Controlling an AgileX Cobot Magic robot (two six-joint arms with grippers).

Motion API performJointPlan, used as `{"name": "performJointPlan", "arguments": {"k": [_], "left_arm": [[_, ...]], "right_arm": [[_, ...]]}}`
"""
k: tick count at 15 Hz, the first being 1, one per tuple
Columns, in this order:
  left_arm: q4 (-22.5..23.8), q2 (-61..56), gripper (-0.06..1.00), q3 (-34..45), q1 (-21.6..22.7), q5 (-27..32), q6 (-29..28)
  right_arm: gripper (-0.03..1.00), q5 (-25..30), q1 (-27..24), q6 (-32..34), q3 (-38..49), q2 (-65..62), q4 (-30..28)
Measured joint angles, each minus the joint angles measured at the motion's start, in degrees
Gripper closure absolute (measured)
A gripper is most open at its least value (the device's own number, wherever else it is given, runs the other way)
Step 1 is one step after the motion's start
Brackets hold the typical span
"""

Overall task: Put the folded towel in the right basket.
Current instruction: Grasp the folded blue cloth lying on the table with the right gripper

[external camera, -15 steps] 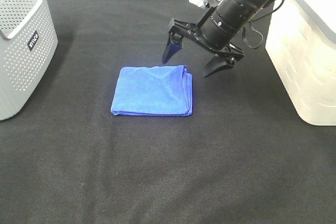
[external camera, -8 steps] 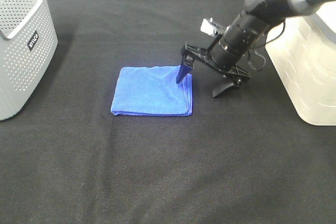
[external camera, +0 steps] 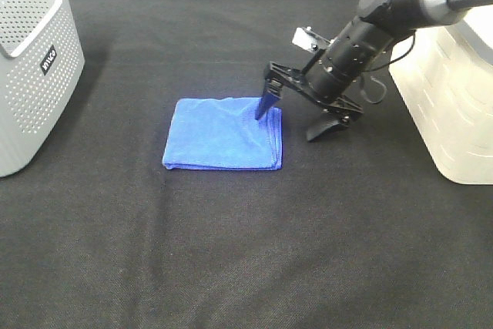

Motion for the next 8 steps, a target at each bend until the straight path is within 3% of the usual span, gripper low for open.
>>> {"name": "performJointPlan", "arguments": {"k": [5,6,8], "left_arm": [[0.00,0.00,-0.04,0.00,0.00,0.00,0.00],[0.00,0.00,-0.04,0.00,0.00,0.00,0.00],[0.00,0.00,-0.04,0.00,0.00,0.00,0.00]], "right_arm": [[0.08,-4.53,7.85,-4.24,-1.15,3.04,10.94],[0.13,-4.98,8.25,-4.53,-1.15,3.32,11.57],[0.34,-5.33,8.25,-4.53,-1.15,3.84,11.17]]}}
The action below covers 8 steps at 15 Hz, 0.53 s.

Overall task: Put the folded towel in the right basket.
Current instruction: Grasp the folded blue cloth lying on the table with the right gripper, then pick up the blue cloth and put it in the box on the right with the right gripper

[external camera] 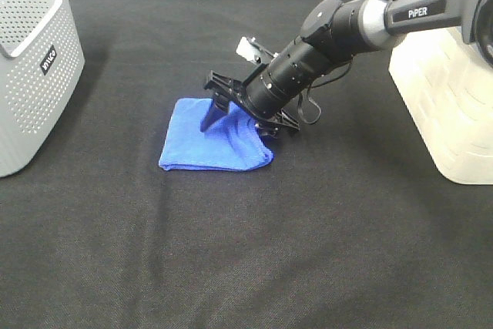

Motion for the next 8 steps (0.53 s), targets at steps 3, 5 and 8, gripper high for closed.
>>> {"name": "performJointPlan", "arguments": {"k": [3,5,8], "left_arm": [[0.00,0.00,-0.04,0.00,0.00,0.00,0.00],[0.00,0.00,-0.04,0.00,0.00,0.00,0.00],[0.00,0.00,-0.04,0.00,0.00,0.00,0.00]], "right_arm": [[0.59,-0.57,0.00,0.00,0.17,0.46,-0.86],[0.80,-0.63,0.00,-0.11,0.17,0.63,-1.55],[0.80,2.41,0.00,-0.46,-1.43,0.97,-2.69]]}}
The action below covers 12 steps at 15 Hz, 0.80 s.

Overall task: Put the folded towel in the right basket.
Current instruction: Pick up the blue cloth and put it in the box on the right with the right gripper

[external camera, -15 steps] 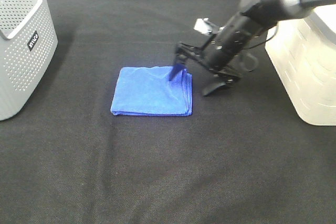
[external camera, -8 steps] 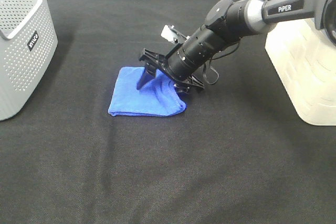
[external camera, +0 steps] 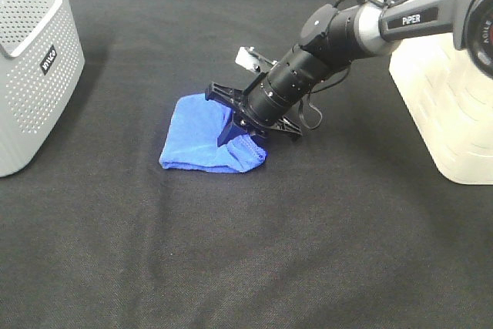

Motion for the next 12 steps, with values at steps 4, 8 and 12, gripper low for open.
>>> {"name": "performJointPlan", "arguments": {"k": [4,8,12], "left_arm": [[0.00,0.00,-0.04,0.00,0.00,0.00,0.00],[0.00,0.00,-0.04,0.00,0.00,0.00,0.00],[0.00,0.00,-0.04,0.00,0.00,0.00,0.00]], "right_arm": [[0.80,21.03,0.29,2.06,-12.89,1.83,-5.67],[0.80,23.89,0.57,7.68,-25.15,-2.01,-15.18],[0.80,24.41,-3.50,9.22,-27.10,-16.33,-22.06]]}}
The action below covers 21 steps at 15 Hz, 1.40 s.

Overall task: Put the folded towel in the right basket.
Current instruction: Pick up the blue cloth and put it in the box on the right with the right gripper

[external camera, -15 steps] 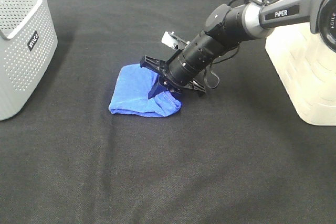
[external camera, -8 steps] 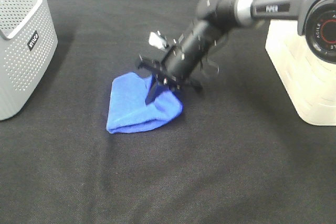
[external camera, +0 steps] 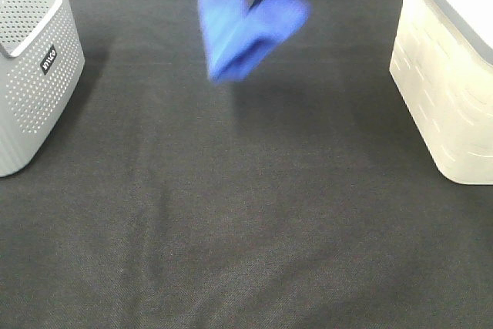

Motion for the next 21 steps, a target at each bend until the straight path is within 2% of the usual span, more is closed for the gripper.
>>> {"name": "performJointPlan", "arguments": {"k": [3,4,7,8,11,13,17,18,19,20,21], "left_arm": [[0.00,0.00,-0.04,0.00,0.00,0.00,0.00],[0.00,0.00,-0.04,0.00,0.00,0.00,0.00],[0.00,0.00,-0.04,0.00,0.00,0.00,0.00],[0.00,0.00,-0.04,0.00,0.00,0.00,0.00],[0.00,0.00,-0.04,0.00,0.00,0.00,0.00],[0.00,0.00,-0.04,0.00,0.00,0.00,0.00],[0.00,0.00,-0.04,0.00,0.00,0.00,0.00],[0.00,0.00,-0.04,0.00,0.00,0.00,0.00],[0.00,0.00,-0.04,0.00,-0.06,0.00,0.00],[0.00,0.00,-0.04,0.00,-0.06,0.00,0.00],[0.00,0.00,-0.04,0.00,-0.06,0.00,0.00]], "right_arm": [[0.80,0.17,-5.84,0.34,0.00,-9.68,-7.39],[0.80,0.23,-9.80,0.34,0.00,-13.24,-10.37],[0.80,0.34,-20.17,0.34,-0.11,-15.53,-13.18],[0.80,0.34,-20.17,0.34,-0.11,-15.53,-13.18],[0.80,0.40,-30.25,0.34,-0.11,-12.09,-13.98],[0.80,0.52,-32.54,0.34,-0.11,-9.00,-14.50],[0.78,0.80,-32.43,-1.55,-0.11,-3.84,-14.95],[0.62,0.80,-32.43,-1.32,-0.11,-3.04,-15.81],[0.25,0.74,-32.43,-1.26,-0.06,-2.75,-17.25],[0.11,0.74,-32.43,-1.26,-0.06,-2.75,-17.76],[0.05,0.69,-32.43,-1.26,-0.06,-2.75,-18.11]]}}
